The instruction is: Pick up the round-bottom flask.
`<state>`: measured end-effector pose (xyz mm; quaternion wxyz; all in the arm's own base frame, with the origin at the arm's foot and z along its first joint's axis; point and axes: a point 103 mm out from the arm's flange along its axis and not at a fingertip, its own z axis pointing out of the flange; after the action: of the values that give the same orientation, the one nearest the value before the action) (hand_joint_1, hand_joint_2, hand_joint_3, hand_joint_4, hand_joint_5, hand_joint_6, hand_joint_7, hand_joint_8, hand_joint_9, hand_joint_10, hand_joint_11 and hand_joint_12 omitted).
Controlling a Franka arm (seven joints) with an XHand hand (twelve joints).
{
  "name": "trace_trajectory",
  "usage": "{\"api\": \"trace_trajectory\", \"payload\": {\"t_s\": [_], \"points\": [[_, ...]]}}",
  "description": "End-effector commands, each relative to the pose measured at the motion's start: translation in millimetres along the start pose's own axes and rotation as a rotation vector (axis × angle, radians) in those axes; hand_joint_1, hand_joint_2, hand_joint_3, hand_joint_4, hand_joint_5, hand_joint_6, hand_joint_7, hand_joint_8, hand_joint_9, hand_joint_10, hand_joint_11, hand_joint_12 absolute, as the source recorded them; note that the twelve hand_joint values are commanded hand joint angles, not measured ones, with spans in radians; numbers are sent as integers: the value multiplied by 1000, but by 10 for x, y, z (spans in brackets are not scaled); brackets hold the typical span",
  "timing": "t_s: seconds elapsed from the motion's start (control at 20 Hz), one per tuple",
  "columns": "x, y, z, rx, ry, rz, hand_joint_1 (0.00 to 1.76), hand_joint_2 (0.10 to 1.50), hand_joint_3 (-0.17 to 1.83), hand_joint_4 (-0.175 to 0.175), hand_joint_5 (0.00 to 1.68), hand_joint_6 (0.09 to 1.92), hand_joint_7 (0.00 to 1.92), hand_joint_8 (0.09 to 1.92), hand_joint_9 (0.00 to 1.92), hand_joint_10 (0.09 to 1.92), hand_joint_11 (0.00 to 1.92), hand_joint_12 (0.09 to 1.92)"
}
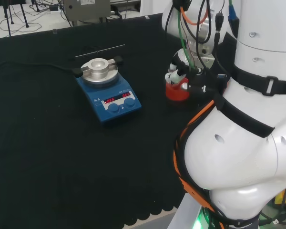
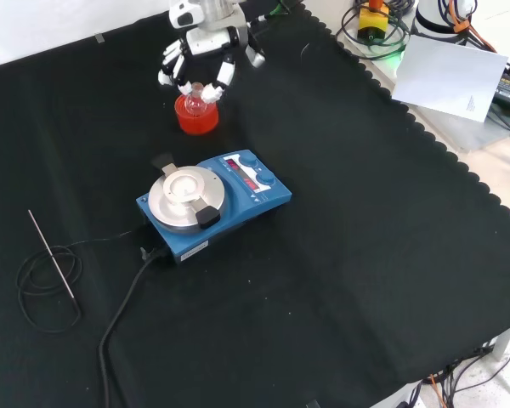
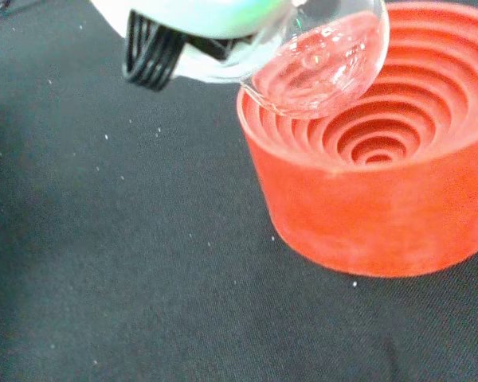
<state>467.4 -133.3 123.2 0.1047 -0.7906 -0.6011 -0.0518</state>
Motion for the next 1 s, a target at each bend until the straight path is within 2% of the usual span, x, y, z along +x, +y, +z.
{"api": "trace_trajectory", "payload": {"t_s": [0.05, 0.4, 0.65, 1.0], "points": [[34, -157, -204, -7, -18, 11, 1096, 715, 786, 26, 1034, 1144, 385, 666, 606, 653, 340, 1293], [143, -235, -381, -25, -15, 5, 1093, 713, 789, 35, 1034, 1144, 388, 668, 610, 654, 345, 1293], [416, -337, -657, -30, -17, -15, 1092, 712, 788, 40, 1035, 1142, 389, 669, 611, 654, 346, 1292], [611, -367, -767, -28, -17, -45, 1091, 712, 786, 46, 1037, 1139, 390, 670, 611, 654, 346, 1292]]}}
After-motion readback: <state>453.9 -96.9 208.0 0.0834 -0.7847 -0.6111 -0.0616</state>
